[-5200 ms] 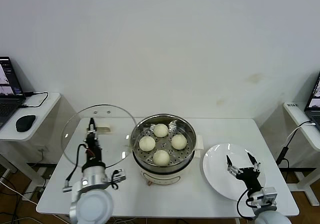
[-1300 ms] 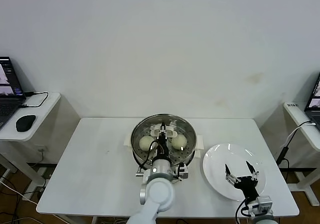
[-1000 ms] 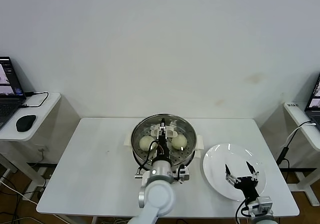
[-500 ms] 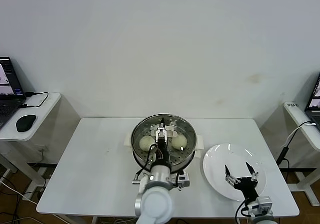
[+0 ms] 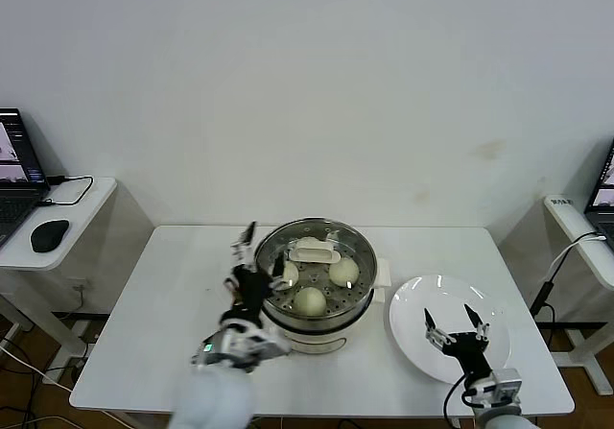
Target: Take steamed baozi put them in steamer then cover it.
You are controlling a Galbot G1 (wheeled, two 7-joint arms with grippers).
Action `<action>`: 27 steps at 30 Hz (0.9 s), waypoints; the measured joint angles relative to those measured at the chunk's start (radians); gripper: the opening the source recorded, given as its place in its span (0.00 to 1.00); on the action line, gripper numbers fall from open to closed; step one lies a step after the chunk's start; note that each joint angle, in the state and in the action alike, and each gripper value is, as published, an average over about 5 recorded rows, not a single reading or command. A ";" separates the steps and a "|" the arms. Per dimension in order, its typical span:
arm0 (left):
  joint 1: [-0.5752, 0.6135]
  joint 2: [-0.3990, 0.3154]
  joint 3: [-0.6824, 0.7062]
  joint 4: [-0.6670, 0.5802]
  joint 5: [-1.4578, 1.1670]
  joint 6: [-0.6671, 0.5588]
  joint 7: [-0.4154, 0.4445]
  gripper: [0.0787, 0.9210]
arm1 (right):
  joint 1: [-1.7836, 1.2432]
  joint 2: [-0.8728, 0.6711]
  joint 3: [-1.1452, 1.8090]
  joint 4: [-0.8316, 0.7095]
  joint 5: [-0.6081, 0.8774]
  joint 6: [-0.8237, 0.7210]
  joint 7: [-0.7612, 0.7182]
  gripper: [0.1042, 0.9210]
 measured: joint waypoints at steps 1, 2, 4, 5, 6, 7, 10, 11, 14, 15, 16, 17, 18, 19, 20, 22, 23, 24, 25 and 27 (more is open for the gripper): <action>0.015 0.010 -0.032 -0.004 -0.059 -0.020 -0.015 0.88 | 0.004 0.000 -0.006 0.000 0.003 0.000 0.002 0.88; 0.031 0.019 -0.065 -0.006 -0.116 -0.041 -0.029 0.88 | 0.008 0.000 -0.011 -0.001 0.006 0.000 0.004 0.88; 0.065 0.035 -0.129 -0.006 -0.228 -0.082 -0.052 0.88 | 0.014 0.002 -0.022 -0.003 0.010 0.001 0.007 0.88; 0.081 0.042 -0.160 -0.003 -0.280 -0.101 -0.061 0.88 | 0.017 0.003 -0.027 -0.004 0.012 0.001 0.009 0.88; 0.098 0.049 -0.190 0.001 -0.330 -0.119 -0.069 0.88 | 0.019 0.004 -0.032 -0.004 0.013 0.001 0.011 0.88; 0.115 0.056 -0.218 0.006 -0.377 -0.135 -0.076 0.88 | 0.020 0.006 -0.036 -0.005 0.014 0.001 0.013 0.88; 0.167 0.068 -0.296 0.019 -0.495 -0.172 -0.092 0.88 | 0.021 0.011 -0.044 -0.008 0.016 0.002 0.020 0.88; 0.185 0.069 -0.319 0.023 -0.528 -0.180 -0.095 0.88 | 0.021 0.012 -0.046 -0.010 0.017 0.004 0.023 0.88; 0.238 0.071 -0.375 0.036 -0.613 -0.199 -0.103 0.88 | 0.021 0.014 -0.055 -0.016 0.017 0.007 0.032 0.88; 0.254 0.071 -0.390 0.042 -0.637 -0.205 -0.105 0.88 | 0.021 0.015 -0.058 -0.018 0.016 0.008 0.035 0.88; 0.268 0.072 -0.402 0.049 -0.658 -0.210 -0.107 0.88 | 0.022 0.017 -0.060 -0.020 0.015 0.009 0.038 0.88; 0.281 0.073 -0.413 0.056 -0.679 -0.215 -0.109 0.88 | 0.022 0.019 -0.061 -0.021 0.013 0.010 0.041 0.88; 0.294 0.074 -0.422 0.063 -0.698 -0.220 -0.111 0.88 | 0.023 0.020 -0.062 -0.022 0.010 0.012 0.044 0.88; 0.306 0.076 -0.430 0.069 -0.716 -0.224 -0.112 0.88 | 0.022 0.022 -0.062 -0.022 0.008 0.012 0.048 0.88; 0.318 0.078 -0.436 0.074 -0.734 -0.228 -0.112 0.88 | 0.022 0.022 -0.062 -0.021 0.006 0.011 0.051 0.88; 0.341 0.080 -0.445 0.079 -0.764 -0.234 -0.112 0.88 | 0.019 0.022 -0.062 -0.014 0.009 0.001 0.060 0.88; 0.351 0.080 -0.446 0.080 -0.776 -0.237 -0.111 0.88 | 0.017 0.020 -0.061 -0.009 0.012 -0.007 0.063 0.88; 0.360 0.080 -0.447 0.080 -0.787 -0.239 -0.111 0.88 | 0.015 0.019 -0.059 -0.004 0.017 -0.016 0.067 0.88; 0.369 0.079 -0.448 0.080 -0.796 -0.240 -0.110 0.88 | 0.013 0.016 -0.057 0.002 0.022 -0.027 0.070 0.88; 0.384 0.074 -0.448 0.078 -0.810 -0.241 -0.106 0.88 | 0.007 0.010 -0.053 0.014 0.033 -0.049 0.075 0.88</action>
